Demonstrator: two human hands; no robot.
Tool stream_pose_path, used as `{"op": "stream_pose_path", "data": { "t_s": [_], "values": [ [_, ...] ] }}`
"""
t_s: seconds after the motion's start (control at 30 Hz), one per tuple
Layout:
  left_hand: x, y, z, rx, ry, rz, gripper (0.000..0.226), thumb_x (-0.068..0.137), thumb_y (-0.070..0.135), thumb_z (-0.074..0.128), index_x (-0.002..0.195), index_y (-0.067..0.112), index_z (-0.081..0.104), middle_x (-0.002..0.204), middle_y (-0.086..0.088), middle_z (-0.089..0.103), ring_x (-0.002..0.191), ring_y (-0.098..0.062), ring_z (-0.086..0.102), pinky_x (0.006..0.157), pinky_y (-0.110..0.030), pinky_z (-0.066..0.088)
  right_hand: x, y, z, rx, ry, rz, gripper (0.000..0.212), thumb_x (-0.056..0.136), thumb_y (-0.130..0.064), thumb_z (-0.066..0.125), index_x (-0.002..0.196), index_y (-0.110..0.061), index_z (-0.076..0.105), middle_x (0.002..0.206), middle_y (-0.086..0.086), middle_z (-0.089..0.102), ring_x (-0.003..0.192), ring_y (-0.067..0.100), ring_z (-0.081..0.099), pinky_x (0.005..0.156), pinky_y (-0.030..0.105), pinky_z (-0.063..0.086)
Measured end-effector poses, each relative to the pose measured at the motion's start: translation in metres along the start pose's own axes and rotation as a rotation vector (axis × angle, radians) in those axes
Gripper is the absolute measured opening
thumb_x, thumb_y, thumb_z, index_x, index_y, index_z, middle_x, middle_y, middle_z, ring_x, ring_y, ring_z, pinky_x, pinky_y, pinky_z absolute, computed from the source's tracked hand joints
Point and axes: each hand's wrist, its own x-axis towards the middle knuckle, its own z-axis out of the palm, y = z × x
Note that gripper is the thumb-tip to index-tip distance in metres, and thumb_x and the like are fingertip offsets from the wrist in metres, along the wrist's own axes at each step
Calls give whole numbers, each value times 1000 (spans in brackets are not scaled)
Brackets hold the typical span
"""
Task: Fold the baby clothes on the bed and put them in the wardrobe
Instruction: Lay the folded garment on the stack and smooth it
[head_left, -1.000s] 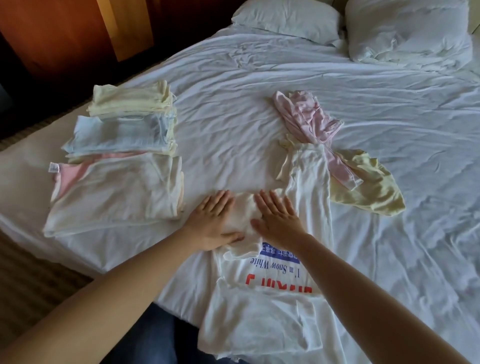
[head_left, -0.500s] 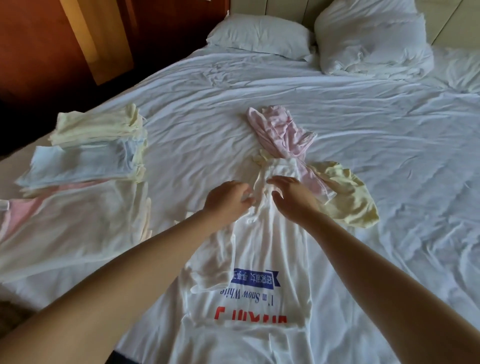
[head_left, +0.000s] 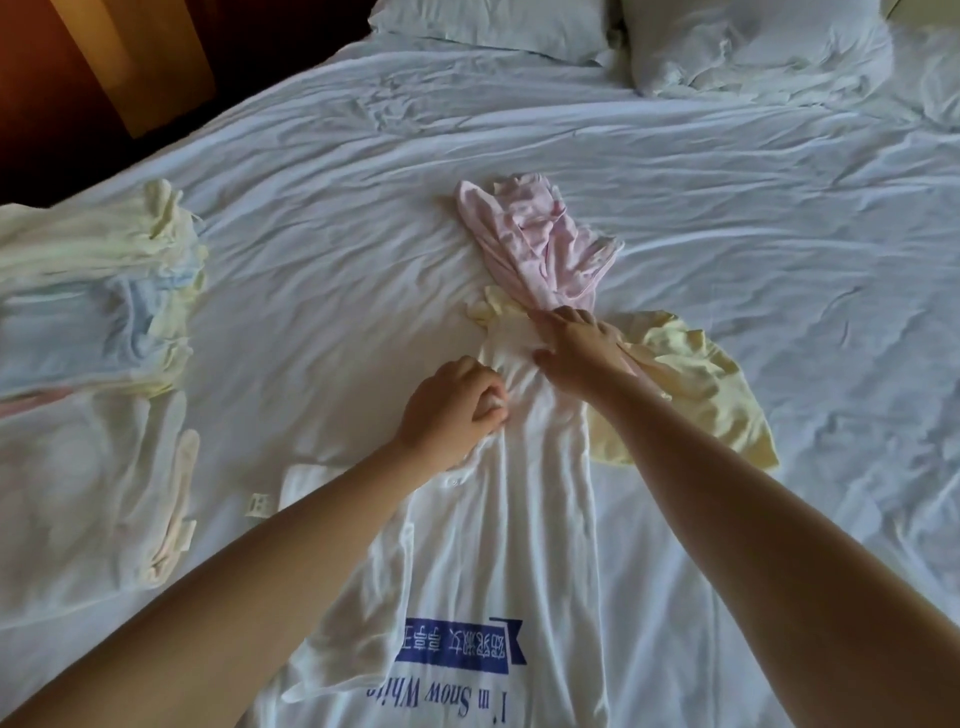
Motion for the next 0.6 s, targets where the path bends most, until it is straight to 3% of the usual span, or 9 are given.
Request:
{"op": "stream_pose_path", "data": {
  "t_s": [0.17, 0.27, 0.33, 0.4, 0.5, 0.6],
  "values": [
    [-2, 2, 2, -54, 22, -49, 48, 78, 25, 78, 118, 11, 55, 114, -3, 57, 96, -26, 61, 81, -41, 50, -4, -2, -9, 126, 124, 13, 45, 83, -17, 61, 128, -21, 59, 122, 6, 56, 120, 27, 48, 91, 36, 43],
    [-1, 16, -11, -62, 8, -144, 79, 78, 27, 77, 144, 19, 34, 128, -4, 54, 107, -25, 60, 86, -41, 50, -23, -5, -27, 253, 195, -16, 32, 82, -14, 62, 114, -14, 67, 112, 6, 59, 103, 26, 58, 78, 30, 45],
    [-1, 30, -23, -199, 21, -206, 88, 80, 26, 76, 150, 26, 23, 131, 3, 55, 111, -16, 58, 90, -36, 49, -42, -8, -42, 300, 212, -58, 28, 82, -13, 65, 110, -13, 68, 112, 4, 63, 101, 24, 60, 77, 27, 42],
    [-3, 45, -36, -344, 61, -221, 76, 83, 24, 74, 147, 23, 33, 121, 10, 56, 110, -10, 57, 91, -30, 47, -64, -14, -57, 333, 225, -84, 26, 81, -14, 66, 107, -16, 69, 109, 3, 68, 100, 22, 61, 79, 27, 43],
    [-14, 63, -57, -402, 112, -189, 46, 83, 23, 76, 124, 15, 59, 104, 7, 65, 100, -14, 64, 87, -27, 50, -97, -24, -74, 338, 224, -115, 24, 80, -14, 66, 104, -18, 70, 104, -1, 70, 97, 19, 62, 73, 25, 40],
    [-35, 78, -78, -356, 68, -132, 36, 81, 23, 78, 114, 17, 65, 99, 6, 69, 92, -13, 66, 81, -27, 52, -132, -33, -86, 309, 218, -150, 23, 79, -15, 67, 101, -19, 70, 102, -3, 70, 95, 17, 62, 72, 24, 39]
  ]
}}
